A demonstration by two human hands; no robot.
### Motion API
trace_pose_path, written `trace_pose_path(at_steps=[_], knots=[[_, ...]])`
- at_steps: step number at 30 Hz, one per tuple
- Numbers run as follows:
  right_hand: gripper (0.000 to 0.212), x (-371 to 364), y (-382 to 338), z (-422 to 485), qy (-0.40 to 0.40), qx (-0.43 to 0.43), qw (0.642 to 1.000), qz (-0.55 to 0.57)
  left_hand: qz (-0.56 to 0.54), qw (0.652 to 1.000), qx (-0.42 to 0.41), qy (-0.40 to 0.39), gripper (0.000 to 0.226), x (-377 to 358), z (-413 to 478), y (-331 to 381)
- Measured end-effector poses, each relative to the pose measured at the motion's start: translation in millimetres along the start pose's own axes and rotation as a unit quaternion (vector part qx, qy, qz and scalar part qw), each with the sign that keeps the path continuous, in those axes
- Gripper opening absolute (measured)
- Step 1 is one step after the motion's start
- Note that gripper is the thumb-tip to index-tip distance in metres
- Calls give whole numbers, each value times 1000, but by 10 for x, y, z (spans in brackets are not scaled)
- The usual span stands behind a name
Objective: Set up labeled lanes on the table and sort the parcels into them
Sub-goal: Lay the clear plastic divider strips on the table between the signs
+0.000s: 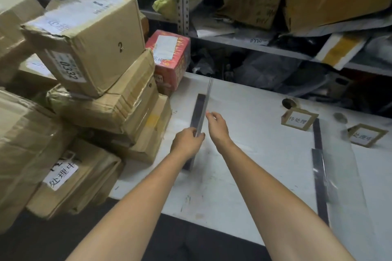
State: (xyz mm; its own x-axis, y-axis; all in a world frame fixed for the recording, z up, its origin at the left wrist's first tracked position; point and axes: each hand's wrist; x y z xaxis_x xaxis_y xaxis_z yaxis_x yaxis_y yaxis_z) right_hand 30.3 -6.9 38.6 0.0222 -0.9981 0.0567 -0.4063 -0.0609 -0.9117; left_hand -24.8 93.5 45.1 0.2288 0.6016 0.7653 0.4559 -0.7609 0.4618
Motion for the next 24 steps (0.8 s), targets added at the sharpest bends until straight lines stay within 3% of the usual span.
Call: trace_pose_path(at_steps=[5,8,12,16,24], knots=[[61,-80,32,112,-1,-8,1000,5,75,993,-14,87,19,-69,48,-15],[65,-123,35,130,-6,-15,1000,17,43,990,12,132,6,-55,-28,27],[80,-225,-30,108,12,4,1000,23,-19,984,21,177,8,-6,-164,-36],[86,-286,-301,64,36,35,999,23,-46,974,-22,220,7,250,-315,-60],[92,-76,-1224,-59,11,69,981,179,-121,960,-144,209,8,812,-694,526]])
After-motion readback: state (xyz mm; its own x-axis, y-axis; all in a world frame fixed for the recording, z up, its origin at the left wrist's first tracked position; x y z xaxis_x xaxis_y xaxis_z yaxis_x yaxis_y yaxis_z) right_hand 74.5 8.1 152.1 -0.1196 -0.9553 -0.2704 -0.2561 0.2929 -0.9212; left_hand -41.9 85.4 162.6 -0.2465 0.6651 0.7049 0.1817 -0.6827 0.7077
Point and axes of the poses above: each hand's wrist, its own z-axis towards the middle knuckle, its own x-axis out of the back of the hand, y = z × x, and after that the axes turned 15 degrees about z, right-handed
